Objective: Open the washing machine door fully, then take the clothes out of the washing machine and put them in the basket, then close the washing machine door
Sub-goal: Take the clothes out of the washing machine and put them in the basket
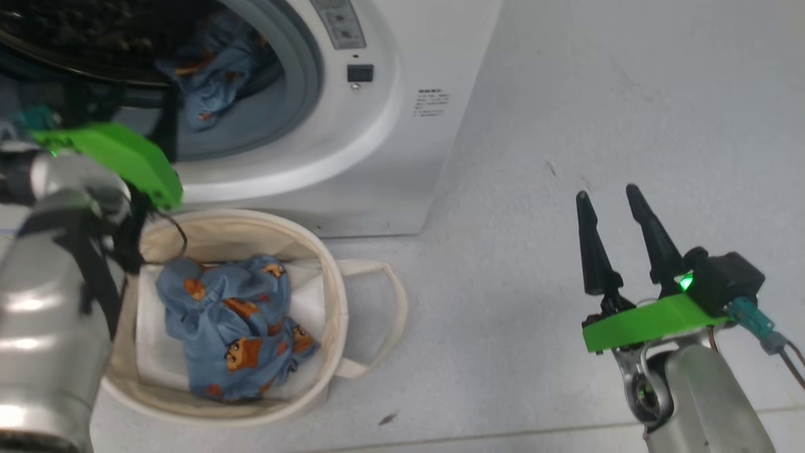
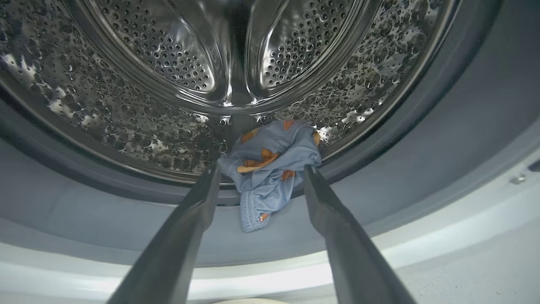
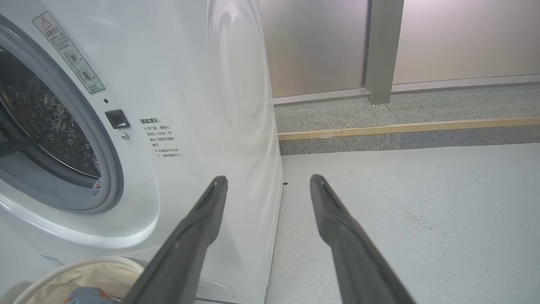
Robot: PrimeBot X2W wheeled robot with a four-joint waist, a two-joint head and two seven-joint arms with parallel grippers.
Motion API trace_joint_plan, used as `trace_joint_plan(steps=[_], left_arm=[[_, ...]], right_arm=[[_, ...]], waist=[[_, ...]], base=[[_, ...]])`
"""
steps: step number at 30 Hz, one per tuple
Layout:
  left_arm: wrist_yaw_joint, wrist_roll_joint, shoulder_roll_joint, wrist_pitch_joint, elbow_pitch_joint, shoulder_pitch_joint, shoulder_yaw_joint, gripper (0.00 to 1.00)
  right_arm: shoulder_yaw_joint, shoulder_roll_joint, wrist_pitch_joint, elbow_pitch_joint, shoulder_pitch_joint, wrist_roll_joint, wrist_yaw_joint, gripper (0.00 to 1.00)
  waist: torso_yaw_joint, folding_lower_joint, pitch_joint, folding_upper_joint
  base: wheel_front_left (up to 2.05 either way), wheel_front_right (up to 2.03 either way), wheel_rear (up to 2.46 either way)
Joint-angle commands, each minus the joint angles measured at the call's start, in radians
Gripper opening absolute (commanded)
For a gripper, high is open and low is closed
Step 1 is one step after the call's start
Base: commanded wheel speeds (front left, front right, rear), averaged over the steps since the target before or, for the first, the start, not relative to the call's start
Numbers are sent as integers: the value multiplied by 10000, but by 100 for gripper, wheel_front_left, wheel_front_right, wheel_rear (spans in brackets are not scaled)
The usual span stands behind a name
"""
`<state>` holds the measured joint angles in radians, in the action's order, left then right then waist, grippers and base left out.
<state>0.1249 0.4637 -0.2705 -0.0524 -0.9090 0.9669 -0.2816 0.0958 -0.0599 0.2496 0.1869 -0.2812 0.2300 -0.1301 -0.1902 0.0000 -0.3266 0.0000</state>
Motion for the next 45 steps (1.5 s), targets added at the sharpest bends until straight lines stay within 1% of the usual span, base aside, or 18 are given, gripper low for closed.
trace_joint_plan(steps=[1,8,10,11,16,22,25,33,34,41,45], left_arm=[[54,331,-417,143,-180,904,143,100],[56,755,-704,514,-1693,2511,-598,100],[56,802,-739,526,-1864,2698,-670,100],[56,930,-792,599,-2154,3017,-813,100],[56,1450,-915,911,-2449,3544,-1182,100],[57,2019,-1008,1239,-2456,3749,-1819,100],[57,2085,-1053,1326,-2673,3810,-2138,100],[57,2300,-1008,947,-3107,3783,-2639,100],[57,2387,-988,876,-3129,3750,-2643,0],[57,2777,-987,208,-3124,3636,-2849,0],[57,3027,-962,-562,-2966,3505,-2919,0]], right_arm=[[168,67,122,-401,-296,-64,-6,100],[108,80,122,-664,-604,-35,-6,100],[98,81,122,-689,-628,-25,-6,100],[76,85,122,-739,-664,-9,-6,100],[-5,92,122,-845,-705,41,-6,100],[-45,95,122,-905,-672,82,-6,100],[-28,95,122,-913,-676,37,-6,100],[-41,96,122,-933,-627,-114,-6,100],[-39,96,122,-923,-613,-119,-6,100],[-61,96,122,-881,-593,-129,-6,100],[-120,96,122,-823,-568,-141,-6,100]], waist=[[-282,0,-451,0],[-649,0,-1398,0],[-697,0,-1522,0],[-787,0,-1766,0],[-960,0,-2236,0],[-980,0,-2469,0],[-967,0,-2491,0],[-946,0,-2461,0],[-947,0,-2448,0],[-899,0,-2325,0],[-781,0,-2084,0]], base=[[0,0,0],[0,0,0],[0,0,0],[0,0,0],[0,0,0],[0,0,0],[0,0,0],[0,0,0],[0,0,0],[0,0,0],[0,0,0]])
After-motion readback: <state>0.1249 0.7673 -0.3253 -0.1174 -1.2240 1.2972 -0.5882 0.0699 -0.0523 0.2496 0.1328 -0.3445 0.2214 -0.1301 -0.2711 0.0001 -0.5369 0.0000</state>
